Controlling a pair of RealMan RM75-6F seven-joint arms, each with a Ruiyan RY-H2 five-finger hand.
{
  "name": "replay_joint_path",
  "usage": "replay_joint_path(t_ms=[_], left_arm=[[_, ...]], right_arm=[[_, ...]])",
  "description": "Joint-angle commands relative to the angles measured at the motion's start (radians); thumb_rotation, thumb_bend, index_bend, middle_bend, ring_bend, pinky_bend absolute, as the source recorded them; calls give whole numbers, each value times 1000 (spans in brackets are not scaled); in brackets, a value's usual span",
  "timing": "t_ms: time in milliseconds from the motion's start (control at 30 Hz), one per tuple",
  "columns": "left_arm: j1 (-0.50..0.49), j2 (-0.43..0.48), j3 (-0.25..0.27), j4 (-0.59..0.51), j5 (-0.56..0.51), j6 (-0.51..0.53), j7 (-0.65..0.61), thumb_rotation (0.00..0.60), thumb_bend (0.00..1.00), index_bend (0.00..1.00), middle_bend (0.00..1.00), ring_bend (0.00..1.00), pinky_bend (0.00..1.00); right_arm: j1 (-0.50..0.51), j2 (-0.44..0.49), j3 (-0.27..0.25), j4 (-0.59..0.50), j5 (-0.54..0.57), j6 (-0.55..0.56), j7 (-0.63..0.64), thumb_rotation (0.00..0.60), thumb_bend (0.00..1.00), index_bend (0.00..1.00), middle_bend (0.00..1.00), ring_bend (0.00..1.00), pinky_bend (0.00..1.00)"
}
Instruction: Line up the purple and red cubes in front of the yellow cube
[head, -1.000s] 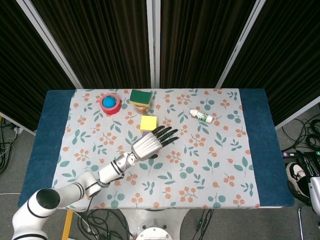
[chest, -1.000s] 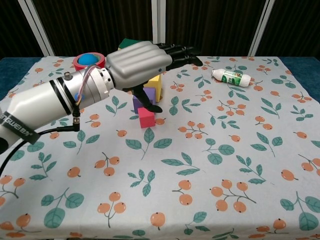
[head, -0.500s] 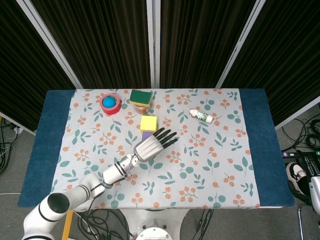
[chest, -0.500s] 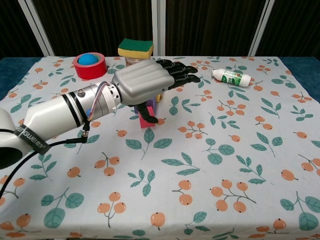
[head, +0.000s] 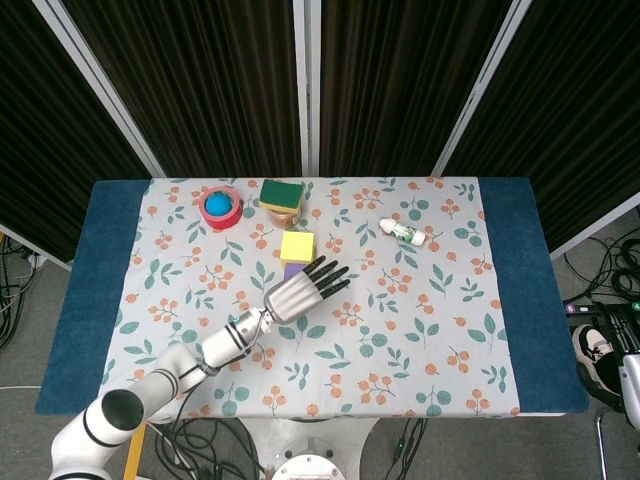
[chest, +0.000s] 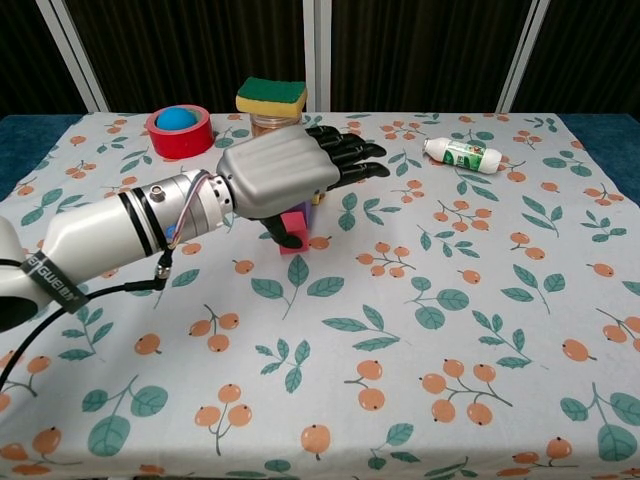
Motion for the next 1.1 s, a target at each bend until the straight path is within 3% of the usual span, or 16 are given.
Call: replay_joint_path(t_ms=[33,767,967,1100], left_arm=[[2,-5,10,20,9,9,3,600,0,107,5,59,144],[4,-38,30,113,16,25,-14,600,0,107,5,59,144],[16,-30,28,91,10,44,-35,600,0,107,5,59,144],[47,15,-7,5,-17,127,-90,600,0,107,5,59,143]], right_arm=[[-2,0,-1,1,0,2,1,600,224,0,119,65,192],[-8,-1,-2,4,3,4,3,600,223,0,119,65,192],[-10,-1,-1,6,2,7,7,600,224,0,120,65,192],[-7,-1,1,8,4,3,14,600,224,0,120,65,192]])
